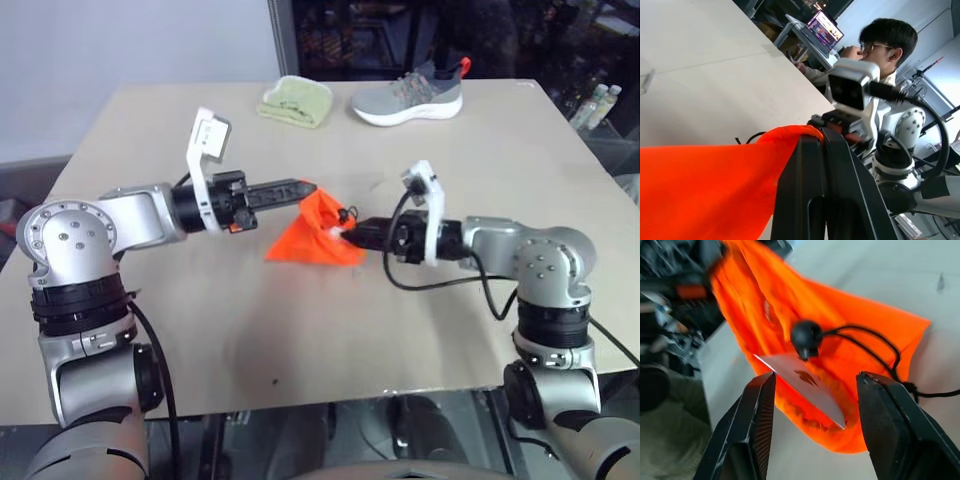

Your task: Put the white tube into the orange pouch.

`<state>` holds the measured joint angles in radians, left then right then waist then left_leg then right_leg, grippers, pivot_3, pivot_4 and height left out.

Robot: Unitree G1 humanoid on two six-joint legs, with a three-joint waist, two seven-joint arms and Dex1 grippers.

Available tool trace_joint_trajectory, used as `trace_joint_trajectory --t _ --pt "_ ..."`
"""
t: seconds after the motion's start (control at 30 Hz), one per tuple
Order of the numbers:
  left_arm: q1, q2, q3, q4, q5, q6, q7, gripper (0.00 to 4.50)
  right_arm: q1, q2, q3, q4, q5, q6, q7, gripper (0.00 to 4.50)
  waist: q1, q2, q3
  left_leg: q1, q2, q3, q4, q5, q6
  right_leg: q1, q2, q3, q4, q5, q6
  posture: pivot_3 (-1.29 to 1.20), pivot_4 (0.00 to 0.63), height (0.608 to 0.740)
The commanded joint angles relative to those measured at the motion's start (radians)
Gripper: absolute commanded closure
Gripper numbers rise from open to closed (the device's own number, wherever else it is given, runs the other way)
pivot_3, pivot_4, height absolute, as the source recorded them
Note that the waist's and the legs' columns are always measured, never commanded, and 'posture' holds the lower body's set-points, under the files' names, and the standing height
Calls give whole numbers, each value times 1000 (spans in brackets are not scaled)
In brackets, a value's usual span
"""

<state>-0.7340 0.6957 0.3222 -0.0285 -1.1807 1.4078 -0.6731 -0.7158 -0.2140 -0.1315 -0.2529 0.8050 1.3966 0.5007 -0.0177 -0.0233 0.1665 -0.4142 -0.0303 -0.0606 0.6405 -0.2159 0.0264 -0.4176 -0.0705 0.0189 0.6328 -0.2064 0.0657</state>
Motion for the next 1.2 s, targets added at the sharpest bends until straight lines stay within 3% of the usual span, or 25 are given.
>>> trace_joint_trajectory --t 0.03,0.57,0.67,0.8,1.0,1.2 --pt "-10 11 27 -33 -35 -10 -11 4500 -30 16 -29 7 38 10 -19 1951 -3 0 0 0 0 0 0 0 0 0 0 0 0 0 0 0 150 740" --pt "-17 -2 27 -28 -34 -17 4 4500 -14 2 117 -10 -28 -23 -77 1951 -3 0 0 0 0 0 0 0 0 0 0 0 0 0 0 0 150 740" --pt "-17 -6 28 -29 -35 -18 9 4500 -13 -6 135 0 -44 -34 -81 2768 -2 0 0 0 0 1 0 0 0 0 0 0 0 0 0 0 150 740" --pt "-12 -7 33 -34 -37 -17 15 4500 -15 -32 162 -13 -66 -40 -78 4436 -3 0 0 0 0 0 0 0 0 0 0 0 0 0 0 0 150 740" --pt "-16 -21 37 -23 -8 -53 46 4500 -184 -178 57 25 -67 -41 -55 4436 0 1 1 0 0 1 0 0 0 0 0 0 -1 0 0 0 150 740" --pt "-9 -62 -12 -41 44 -105 86 4500 -339 -272 78 81 -93 -46 -23 4436 0 1 1 0 0 1 -3 0 0 0 0 0 -3 0 0 0 150 740"
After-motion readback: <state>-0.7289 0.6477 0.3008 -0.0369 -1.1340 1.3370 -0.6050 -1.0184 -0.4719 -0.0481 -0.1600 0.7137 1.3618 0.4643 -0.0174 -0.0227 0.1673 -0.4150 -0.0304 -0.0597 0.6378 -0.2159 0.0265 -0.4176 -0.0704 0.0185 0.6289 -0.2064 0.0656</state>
